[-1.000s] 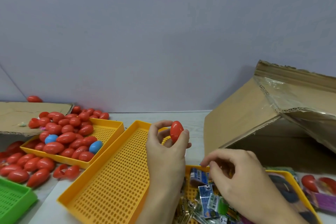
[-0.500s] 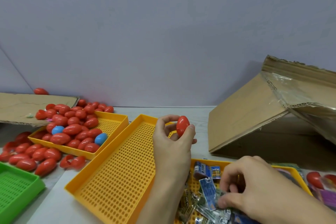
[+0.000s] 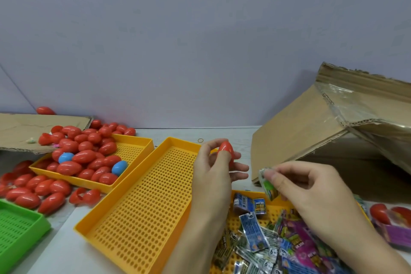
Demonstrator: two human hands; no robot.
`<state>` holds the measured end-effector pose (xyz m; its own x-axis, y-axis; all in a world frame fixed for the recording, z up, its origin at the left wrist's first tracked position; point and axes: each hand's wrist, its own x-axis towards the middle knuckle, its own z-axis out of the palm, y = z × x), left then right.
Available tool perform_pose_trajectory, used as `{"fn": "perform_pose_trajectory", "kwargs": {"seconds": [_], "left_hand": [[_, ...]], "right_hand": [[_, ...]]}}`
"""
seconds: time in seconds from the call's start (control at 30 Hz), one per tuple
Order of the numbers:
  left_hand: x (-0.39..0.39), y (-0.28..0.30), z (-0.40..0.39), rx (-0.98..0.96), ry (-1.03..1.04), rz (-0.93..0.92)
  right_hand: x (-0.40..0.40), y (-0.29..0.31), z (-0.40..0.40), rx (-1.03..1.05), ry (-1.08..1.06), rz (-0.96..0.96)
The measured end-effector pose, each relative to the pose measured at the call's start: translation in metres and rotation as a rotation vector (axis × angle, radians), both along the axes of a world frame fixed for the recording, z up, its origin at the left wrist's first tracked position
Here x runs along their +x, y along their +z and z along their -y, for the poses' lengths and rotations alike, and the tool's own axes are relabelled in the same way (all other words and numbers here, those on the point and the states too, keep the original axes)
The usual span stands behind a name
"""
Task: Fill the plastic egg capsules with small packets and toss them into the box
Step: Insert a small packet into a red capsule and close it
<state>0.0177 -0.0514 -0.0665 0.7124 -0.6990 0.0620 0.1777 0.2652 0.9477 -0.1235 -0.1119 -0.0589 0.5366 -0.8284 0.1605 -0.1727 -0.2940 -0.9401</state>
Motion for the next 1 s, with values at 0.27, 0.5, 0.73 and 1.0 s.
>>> {"fn": "perform_pose_trajectory", "kwargs": {"seconds": [0.27,0.5,0.73,1.0], "left_hand": [[-0.005,0.001,-0.002,0.102,-0.165,0.157],[-0.012,0.005,-0.005,0.187,-0.153,0.42],[-0.012,0.004,-0.005,0.216,-0.15,0.403],[-0.011,0.005,-0.005,0.186,-0.131,0.356]], "right_hand": [[0.007,-0.003,-0.001,0.206,-0.071,0.208],[0.008,-0.006,0.001,0.214,-0.157,0.303],[0.009,-0.009,0.004,0.236,-0.166,0.287],[0.012,-0.016,0.006,0.244,-0.15,0.271]]}}
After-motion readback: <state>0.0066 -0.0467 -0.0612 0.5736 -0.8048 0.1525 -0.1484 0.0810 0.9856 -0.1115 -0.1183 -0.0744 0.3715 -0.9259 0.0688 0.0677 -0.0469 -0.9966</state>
